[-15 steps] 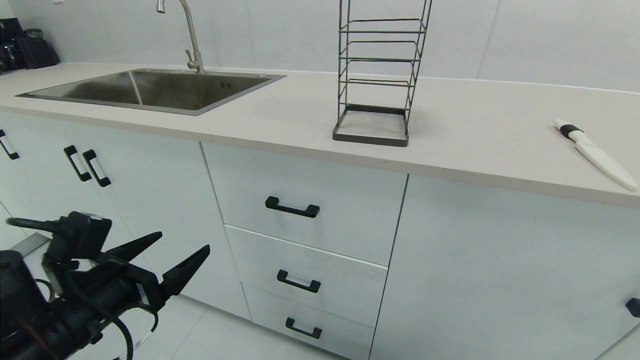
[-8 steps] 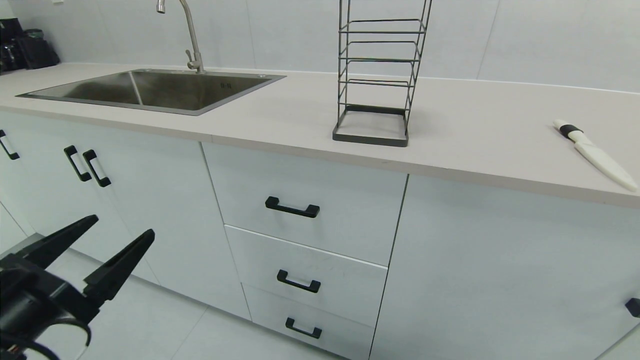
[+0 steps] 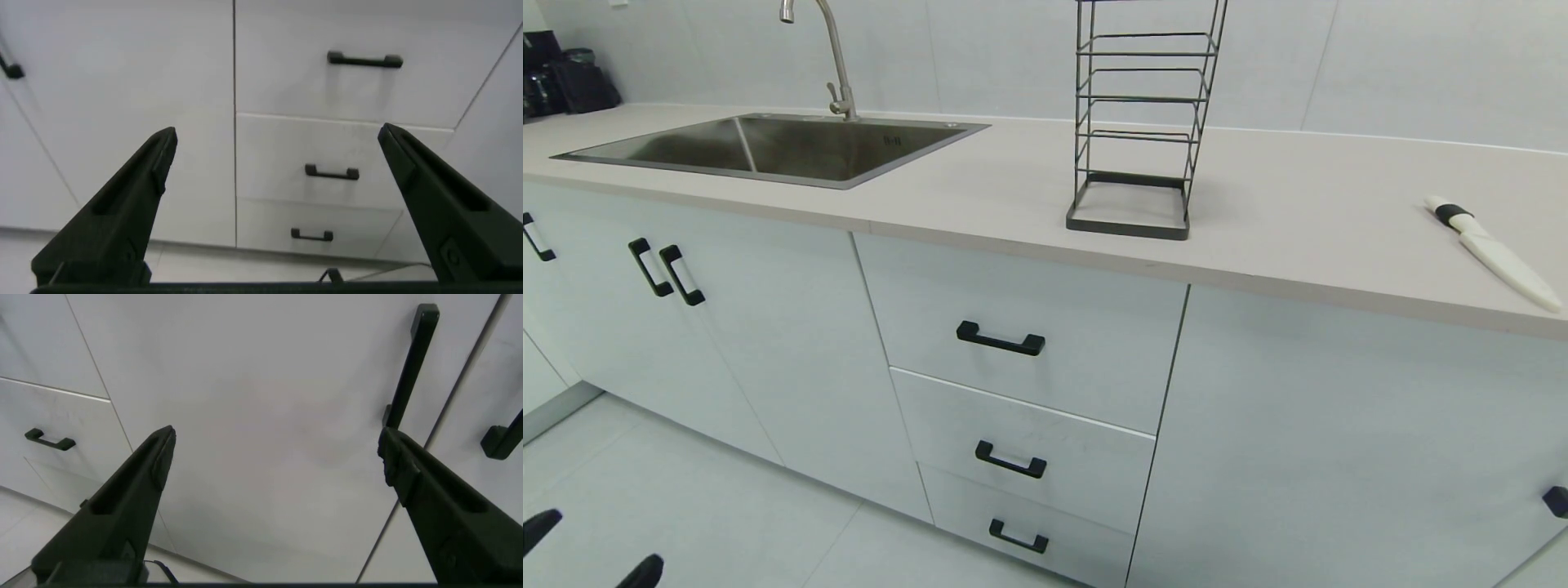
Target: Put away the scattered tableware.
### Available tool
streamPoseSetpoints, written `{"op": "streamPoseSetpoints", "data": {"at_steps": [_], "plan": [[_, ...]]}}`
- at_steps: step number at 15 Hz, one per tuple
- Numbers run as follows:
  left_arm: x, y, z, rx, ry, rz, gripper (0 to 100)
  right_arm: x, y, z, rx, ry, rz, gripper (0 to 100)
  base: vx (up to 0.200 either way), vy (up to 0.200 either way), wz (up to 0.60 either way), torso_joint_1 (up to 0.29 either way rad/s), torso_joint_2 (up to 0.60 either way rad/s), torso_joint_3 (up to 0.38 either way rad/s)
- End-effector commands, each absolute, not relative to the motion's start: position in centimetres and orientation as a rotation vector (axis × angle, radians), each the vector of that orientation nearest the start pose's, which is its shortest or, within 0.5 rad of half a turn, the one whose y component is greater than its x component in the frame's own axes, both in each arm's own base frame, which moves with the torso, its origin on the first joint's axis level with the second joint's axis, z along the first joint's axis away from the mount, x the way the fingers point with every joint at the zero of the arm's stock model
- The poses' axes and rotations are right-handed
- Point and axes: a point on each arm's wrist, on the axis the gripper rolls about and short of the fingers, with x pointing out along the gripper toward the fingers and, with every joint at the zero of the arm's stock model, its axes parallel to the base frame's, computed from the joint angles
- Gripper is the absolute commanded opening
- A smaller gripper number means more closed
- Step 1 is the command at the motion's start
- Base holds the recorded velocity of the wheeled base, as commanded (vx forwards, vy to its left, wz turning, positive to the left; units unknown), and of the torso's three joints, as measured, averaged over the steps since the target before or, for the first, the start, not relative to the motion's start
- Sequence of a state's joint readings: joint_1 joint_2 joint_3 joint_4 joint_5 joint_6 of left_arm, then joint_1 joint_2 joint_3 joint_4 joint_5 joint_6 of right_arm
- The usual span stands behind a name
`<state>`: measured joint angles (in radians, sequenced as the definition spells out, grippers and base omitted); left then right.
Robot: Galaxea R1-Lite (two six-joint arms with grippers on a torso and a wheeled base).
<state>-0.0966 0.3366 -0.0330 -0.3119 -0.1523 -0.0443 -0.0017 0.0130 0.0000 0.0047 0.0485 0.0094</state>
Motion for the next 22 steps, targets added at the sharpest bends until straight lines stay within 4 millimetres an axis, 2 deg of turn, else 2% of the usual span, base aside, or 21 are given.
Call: {"op": "streamPoseSetpoints", "data": {"at_steps": [1, 5, 9, 15, 17, 19, 22], "plan": [[-1.9, -0.3, 10.8, -0.037, -0.114, -0.185, 100, -2.2, 0.1, 7.5, 0.010, 0.020, 0.047, 100, 0.000, 0.000, 0.00, 0.000, 0.00, 0.000], [-2.3, -0.3, 8.2, -0.037, -0.061, -0.150, 100, -2.2, 0.1, 7.5, 0.010, 0.019, 0.047, 100, 0.000, 0.000, 0.00, 0.000, 0.00, 0.000], [-2.4, 0.0, 8.2, -0.059, -0.048, -0.021, 100, -2.2, 0.1, 7.5, 0.011, 0.020, 0.047, 100, 0.000, 0.000, 0.00, 0.000, 0.00, 0.000], [-2.3, -0.2, 8.2, -0.077, -0.054, -0.102, 100, -2.2, 0.1, 7.5, 0.011, 0.020, 0.047, 100, 0.000, 0.000, -0.10, 0.000, 0.00, -0.002], [-2.3, -0.2, 8.1, -0.048, -0.050, -0.096, 100, -2.2, 0.1, 7.5, 0.010, 0.020, 0.047, 100, 0.000, 0.000, -0.60, 0.002, 0.00, 0.002], [-2.3, -0.1, 7.4, 0.001, 0.014, -0.049, 100, -2.2, 0.1, 7.5, 0.010, 0.019, 0.047, 100, 0.000, 0.000, 0.00, 0.000, 0.00, 0.000], [-2.3, -0.1, 7.5, 0.009, 0.000, -0.057, 100, -2.2, 0.1, 7.5, 0.010, 0.019, 0.047, 100, 0.000, 0.000, 0.00, 0.000, 0.00, 0.000]]}}
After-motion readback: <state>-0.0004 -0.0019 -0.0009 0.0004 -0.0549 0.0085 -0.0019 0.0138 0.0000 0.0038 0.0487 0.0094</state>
